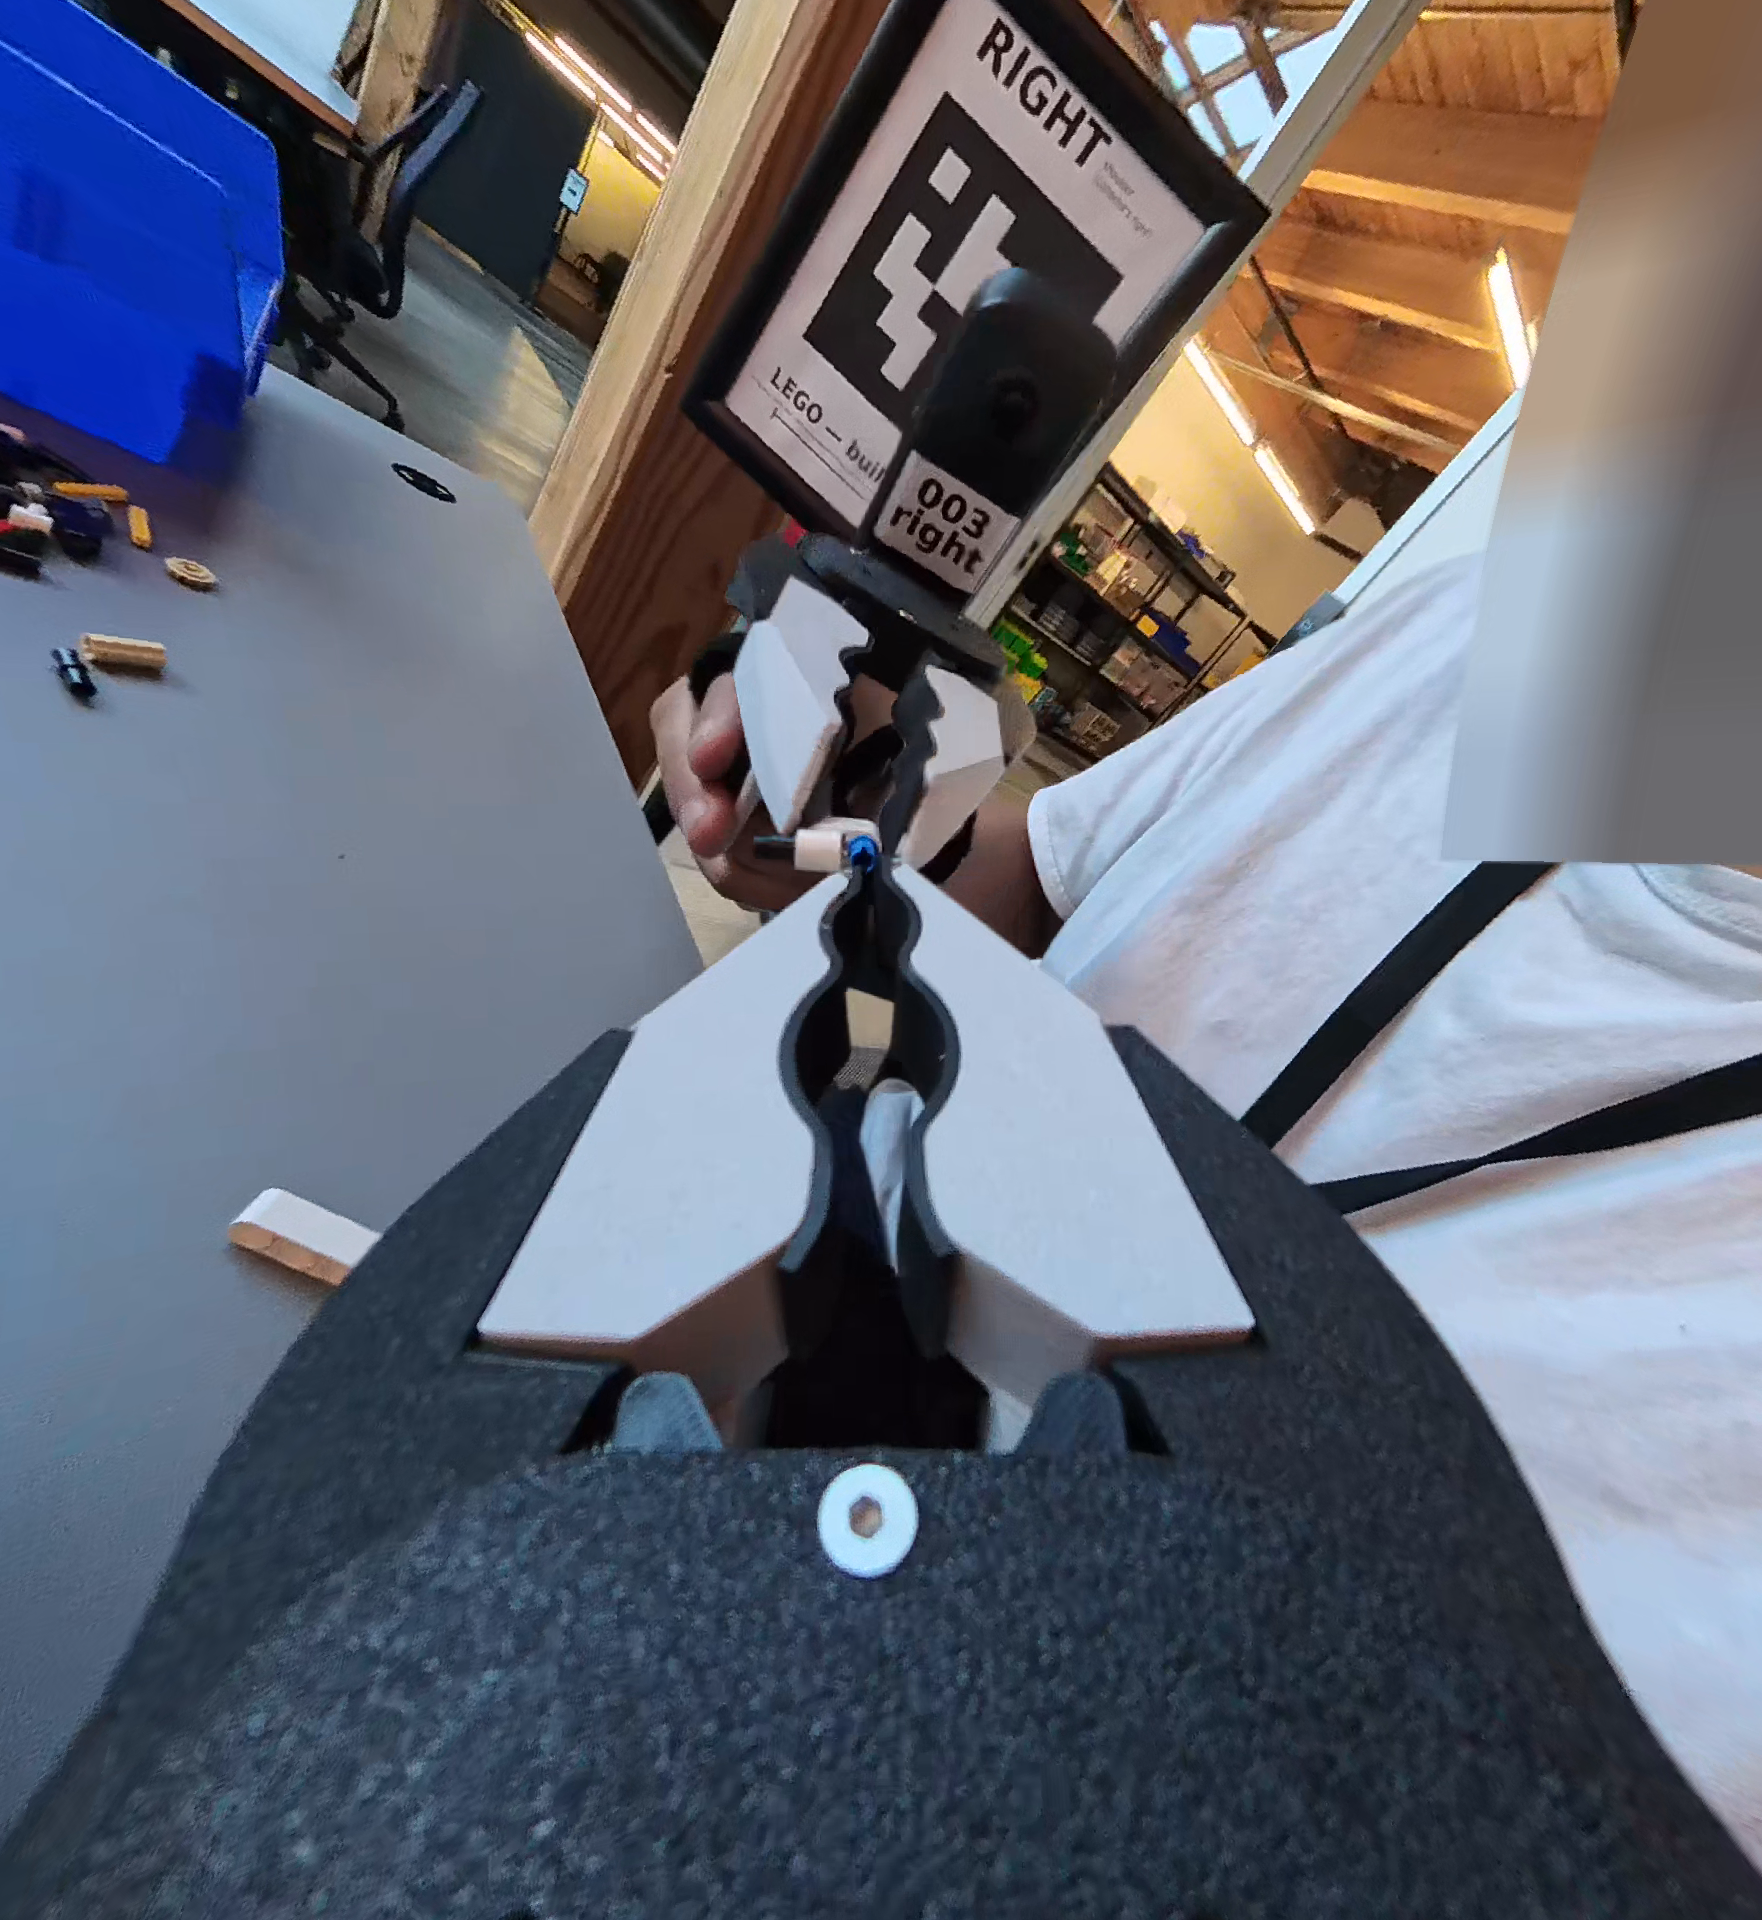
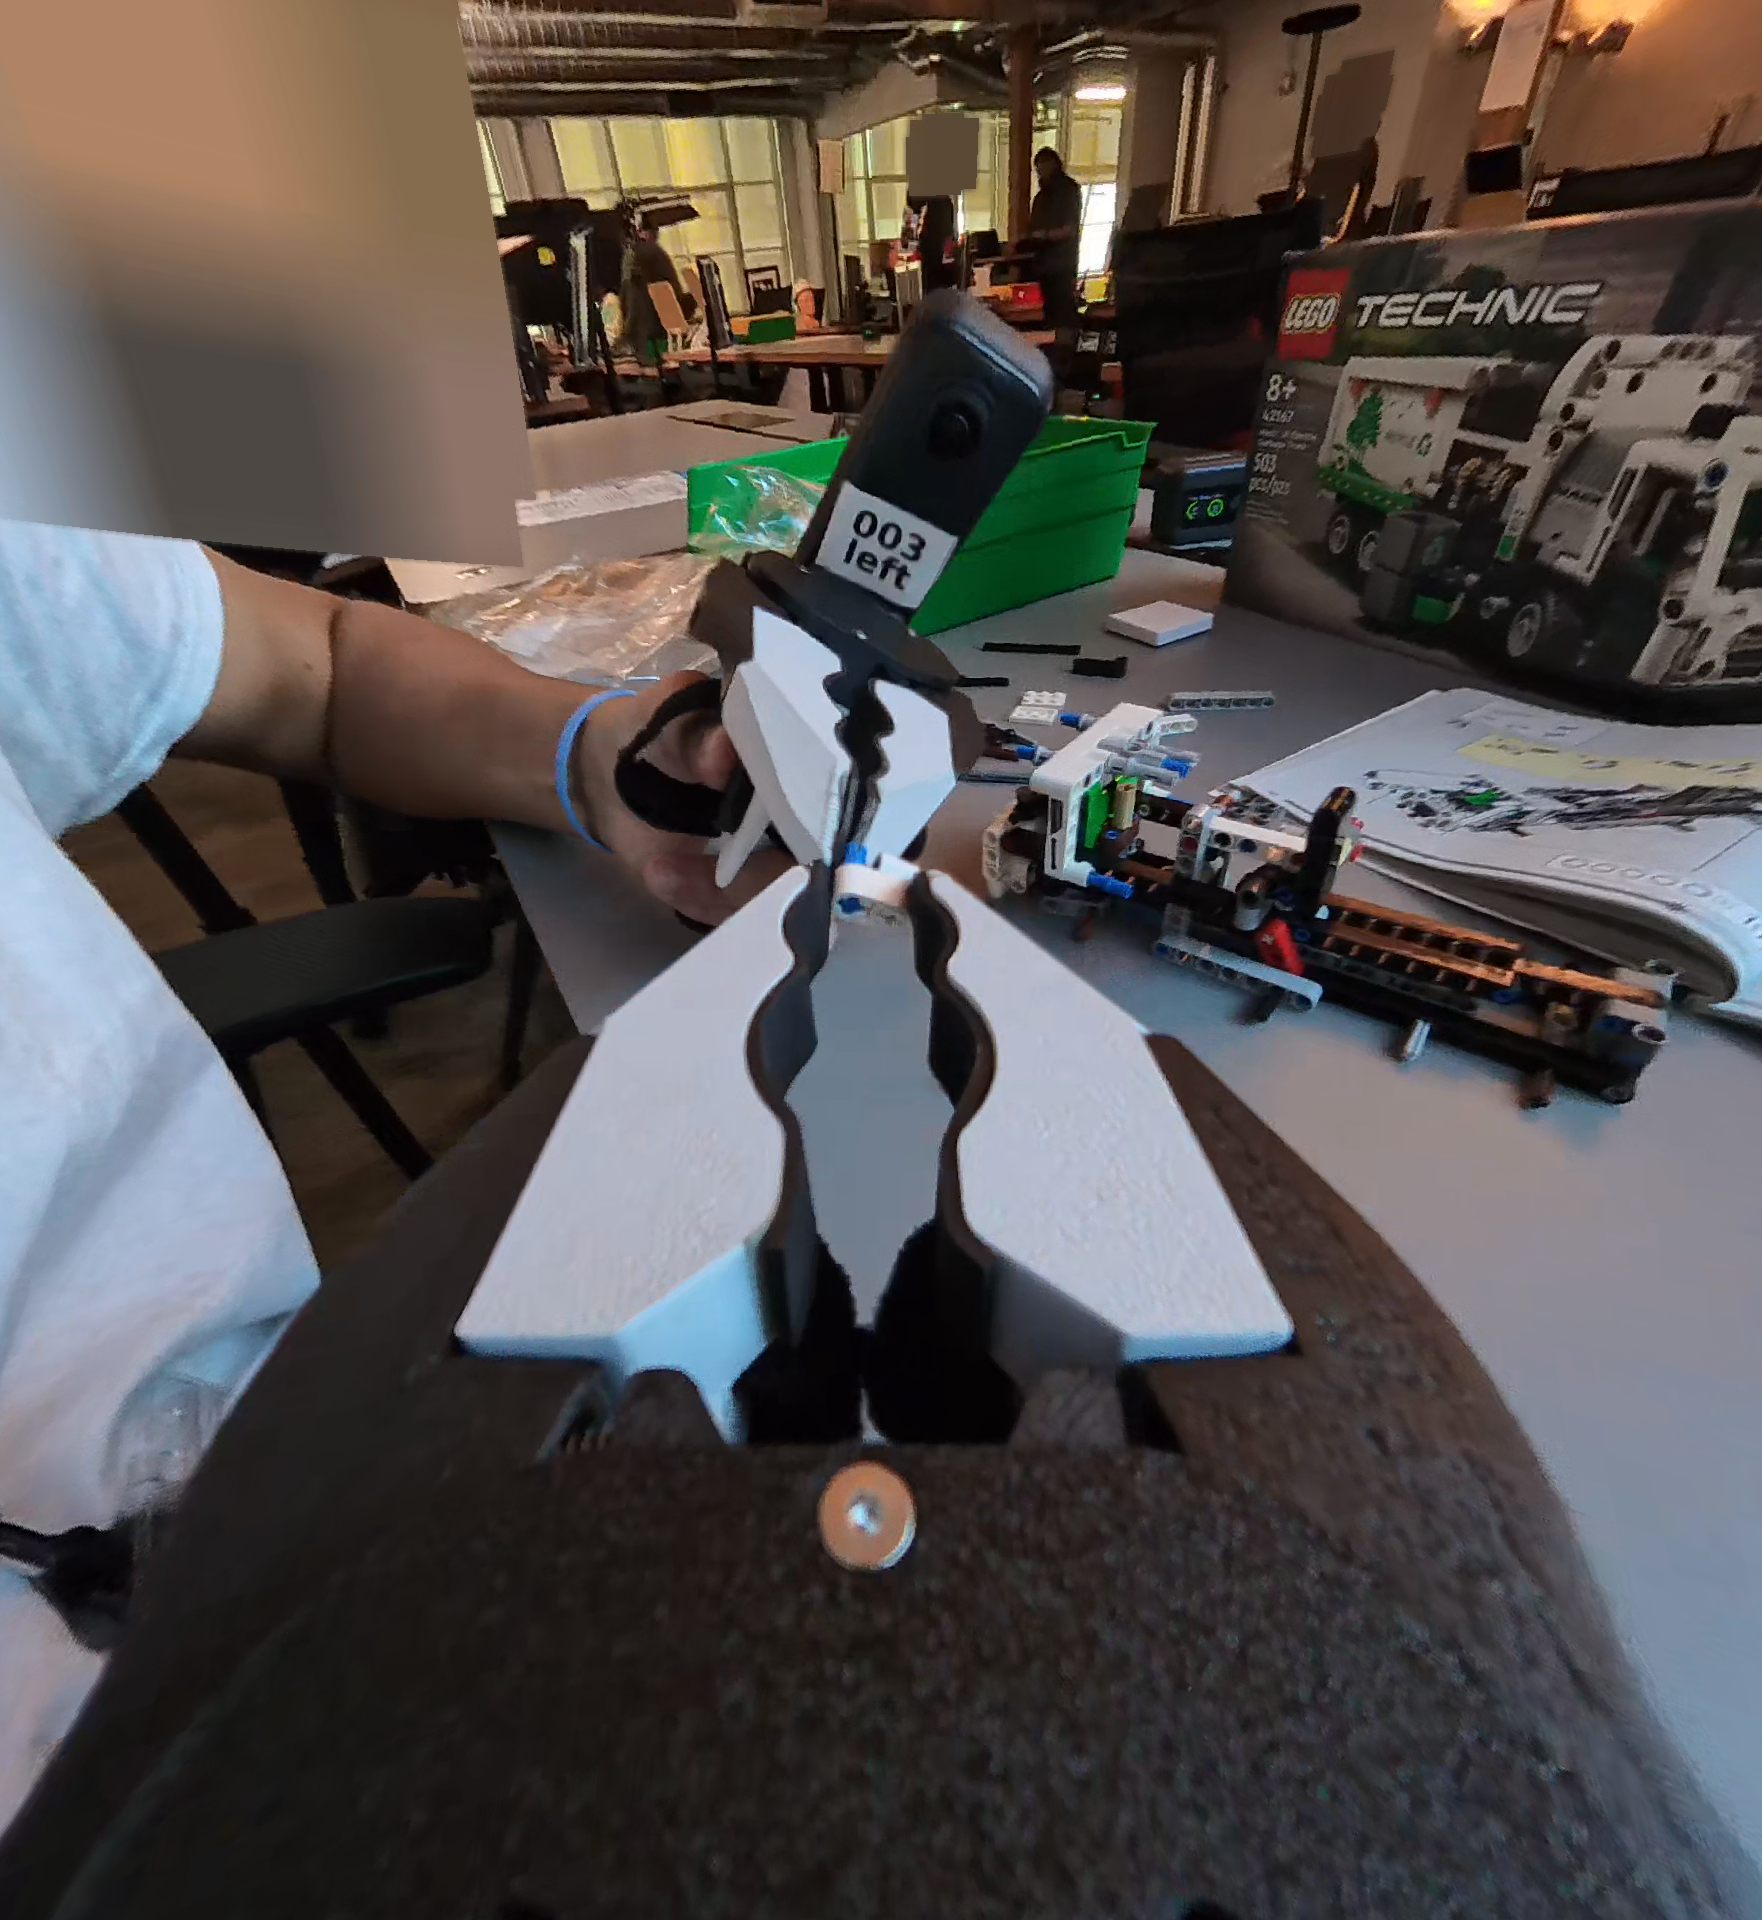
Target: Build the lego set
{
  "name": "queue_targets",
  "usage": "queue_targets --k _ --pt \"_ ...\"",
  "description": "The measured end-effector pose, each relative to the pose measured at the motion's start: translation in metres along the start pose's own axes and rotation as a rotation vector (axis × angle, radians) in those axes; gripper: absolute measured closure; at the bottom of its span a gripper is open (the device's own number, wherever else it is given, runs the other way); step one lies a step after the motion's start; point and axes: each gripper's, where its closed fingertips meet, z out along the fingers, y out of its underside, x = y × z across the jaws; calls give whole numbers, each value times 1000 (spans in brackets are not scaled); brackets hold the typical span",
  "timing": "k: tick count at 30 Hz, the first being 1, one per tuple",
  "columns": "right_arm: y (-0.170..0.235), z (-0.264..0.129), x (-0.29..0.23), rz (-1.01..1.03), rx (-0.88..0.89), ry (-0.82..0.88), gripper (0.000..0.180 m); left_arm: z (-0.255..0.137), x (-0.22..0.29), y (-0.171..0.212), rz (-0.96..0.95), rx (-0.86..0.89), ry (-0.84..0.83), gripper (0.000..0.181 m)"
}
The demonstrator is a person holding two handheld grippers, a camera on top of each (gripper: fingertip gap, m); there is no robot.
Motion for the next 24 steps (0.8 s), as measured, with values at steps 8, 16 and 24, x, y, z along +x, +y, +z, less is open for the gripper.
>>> queue_targets --k 8,16,24 --pt "8 1 7 59 -13 -3 166 0 -10 4 112 -36 -93 181" --pt "14 -3 25 17 -58 38 166 -1 -26 0 196 -68 -240 179" --pt "59 -22 86 -201 -370 298 166 -35 -61 5 141 -95 -649 169"
